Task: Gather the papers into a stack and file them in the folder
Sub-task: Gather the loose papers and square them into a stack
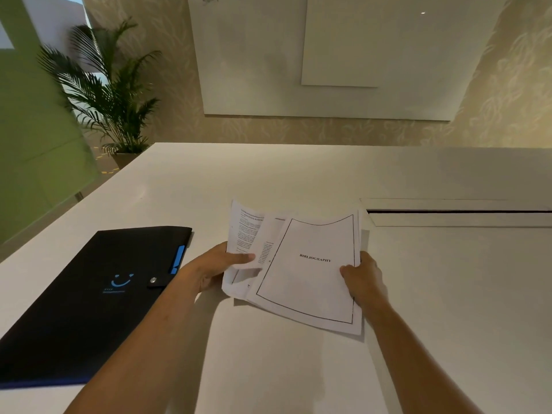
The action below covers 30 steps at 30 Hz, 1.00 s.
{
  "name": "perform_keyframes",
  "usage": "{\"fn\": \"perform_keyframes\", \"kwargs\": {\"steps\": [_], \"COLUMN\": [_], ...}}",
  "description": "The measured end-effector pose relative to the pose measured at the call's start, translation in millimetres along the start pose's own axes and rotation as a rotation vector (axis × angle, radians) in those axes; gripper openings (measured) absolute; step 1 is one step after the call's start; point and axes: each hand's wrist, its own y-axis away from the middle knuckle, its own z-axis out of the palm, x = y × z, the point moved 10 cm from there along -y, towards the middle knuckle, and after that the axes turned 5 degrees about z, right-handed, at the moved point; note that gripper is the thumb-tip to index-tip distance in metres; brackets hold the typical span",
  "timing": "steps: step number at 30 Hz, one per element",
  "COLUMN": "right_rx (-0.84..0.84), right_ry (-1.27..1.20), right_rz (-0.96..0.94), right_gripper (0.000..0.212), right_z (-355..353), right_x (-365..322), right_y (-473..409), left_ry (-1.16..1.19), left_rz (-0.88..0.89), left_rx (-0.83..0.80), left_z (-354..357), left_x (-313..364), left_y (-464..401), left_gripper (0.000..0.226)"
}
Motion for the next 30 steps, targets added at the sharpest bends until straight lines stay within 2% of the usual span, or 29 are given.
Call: {"fn": "perform_keyframes", "kwargs": {"steps": [4, 8, 13, 16, 18, 21, 26, 30], "right_rx": [-0.052, -0.048, 0.116, 0.227, 0.245, 0.142, -0.193, -0.327], "right_ry": [-0.009, -0.013, 0.022, 0.040, -0.020, -0.291, -0.736, -0.898], "right_rz": [-0.003, -0.031, -0.113, -0.198, -0.259, -0.182, 0.002, -0.041], "right_gripper": [0.023, 0.015, 0.012, 0.030, 0.041, 0.048, 0.045, 0.044], "right_z": [16.0, 23.1, 12.5, 5.3, 2.4, -2.5, 16.3, 20.3], "right_x": [-21.6, -32.5, -34.1, -41.0, -46.4, -36.2, -15.9, -22.8], "right_y": [5.3, 12.7, 19.8, 28.1, 32.3, 28.5, 12.9, 13.5], "left_ry": [0.091, 0.073, -0.026, -0.021, -0.009, -0.008, -0.011, -0.037], "left_rz": [-0.025, -0.076, -0.046, -0.014, 0.000, 0.035, 0.040, 0.024], "left_rx": [0.030, 0.060, 0.048, 0.057, 0.072, 0.089, -0.002, -0.045], "left_z": [0.9, 1.0, 10.9, 10.0, 4.8, -1.8, 6.4, 10.9], "left_x": [5.0, 3.5, -6.8, -9.4, -9.9, -7.9, -3.8, -1.8], "left_y": [-10.5, -12.8, -9.7, -6.4, -2.6, 4.0, 14.5, 19.1], "left_gripper": [0.043, 0.029, 0.043, 0.046, 0.045, 0.045, 0.045, 0.048]}}
